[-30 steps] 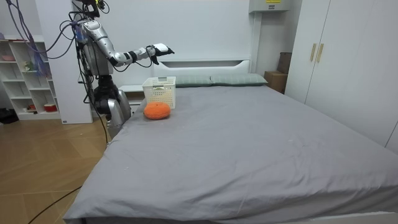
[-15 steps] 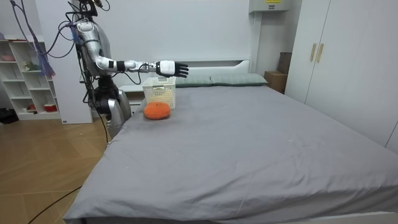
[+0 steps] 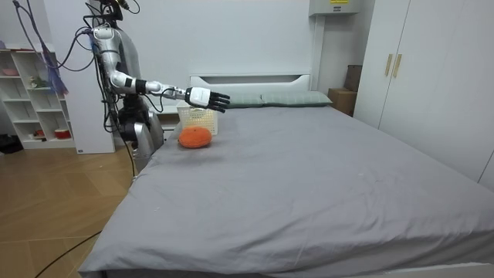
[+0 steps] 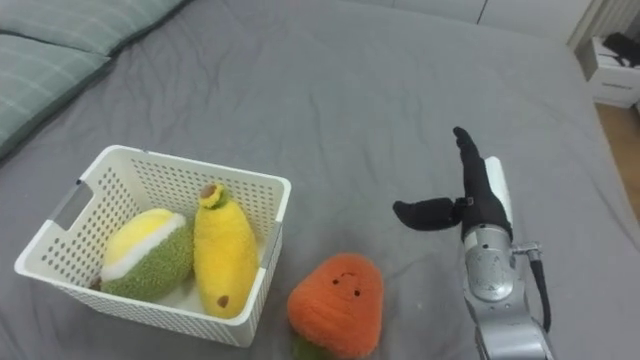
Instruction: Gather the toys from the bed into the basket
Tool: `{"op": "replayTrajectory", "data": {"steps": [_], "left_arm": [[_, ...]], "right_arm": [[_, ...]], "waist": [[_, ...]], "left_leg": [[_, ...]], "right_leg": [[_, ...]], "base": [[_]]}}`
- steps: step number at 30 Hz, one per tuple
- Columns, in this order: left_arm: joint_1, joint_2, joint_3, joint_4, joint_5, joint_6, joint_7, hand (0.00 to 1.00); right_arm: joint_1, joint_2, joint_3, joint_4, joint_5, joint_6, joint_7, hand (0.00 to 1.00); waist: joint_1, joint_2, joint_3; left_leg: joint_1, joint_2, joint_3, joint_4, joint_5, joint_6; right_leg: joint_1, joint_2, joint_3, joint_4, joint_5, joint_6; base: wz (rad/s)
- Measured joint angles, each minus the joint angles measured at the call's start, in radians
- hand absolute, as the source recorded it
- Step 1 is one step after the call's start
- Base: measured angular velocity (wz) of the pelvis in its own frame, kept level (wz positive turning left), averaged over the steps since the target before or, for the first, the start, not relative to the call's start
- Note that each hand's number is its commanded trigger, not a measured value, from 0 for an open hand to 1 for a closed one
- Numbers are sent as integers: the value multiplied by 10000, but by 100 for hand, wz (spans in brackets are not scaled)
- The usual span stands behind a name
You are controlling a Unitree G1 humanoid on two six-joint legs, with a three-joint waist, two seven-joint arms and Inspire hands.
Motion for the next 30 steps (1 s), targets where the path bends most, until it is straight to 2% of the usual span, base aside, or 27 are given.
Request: {"op": "replayTrajectory", "data": {"steps": [5, 8, 12, 17, 20, 23, 30], "left_arm": [[-3, -120, -37, -50, -8, -1, -16, 0], [49, -119, -184, -47, -1, 0, -26, 0], [123, -120, -203, -48, 1, 3, -59, 0], [128, -144, -226, -54, 12, 23, -58, 0], [131, -145, -276, -71, 9, 24, -58, 0], [97, -151, -319, -151, 6, 23, -61, 0], [98, -149, -407, -139, 8, 6, -205, 0]], "right_arm": [[427, 98, 245, 341, -36, -9, 306, 0], [432, 187, 287, 621, -297, -15, 536, 0], [513, 313, 588, 731, -697, -9, 885, 0], [521, 676, 1150, 719, -1205, 3, 1518, 0], [521, 701, 1506, 717, -1446, 11, 1955, 0], [521, 687, 1848, 719, -1627, 17, 2271, 0], [520, 673, 2235, 927, -2123, 23, 2857, 0]], "waist": [[21, 121, 39], [-1, 177, 15], [-7, 165, 12], [51, 101, -26], [140, 93, -37], [268, 127, -15], [304, 224, 61]], "left_leg": [[124, 9, -31, 15, -87, 9], [131, 2, -24, 92, -118, 18], [134, -8, -24, 140, -122, 21], [132, -12, -22, 125, -123, 22], [130, -13, -25, 109, -136, 25], [131, -10, -27, 93, -146, 23], [96, -20, -182, 137, -203, 24]], "right_leg": [[156, -4, 2, 1, -5, 11], [182, -14, 37, 2, -18, 29], [201, -10, 80, -5, -29, 44], [196, -3, 91, -73, -37, 53], [249, 18, 92, -178, -19, 72], [249, 23, 92, -183, -15, 71], [323, 22, -24, -180, -5, 71]], "base": [[-1], [-3], [0], [0], [0], [0], [4]]}}
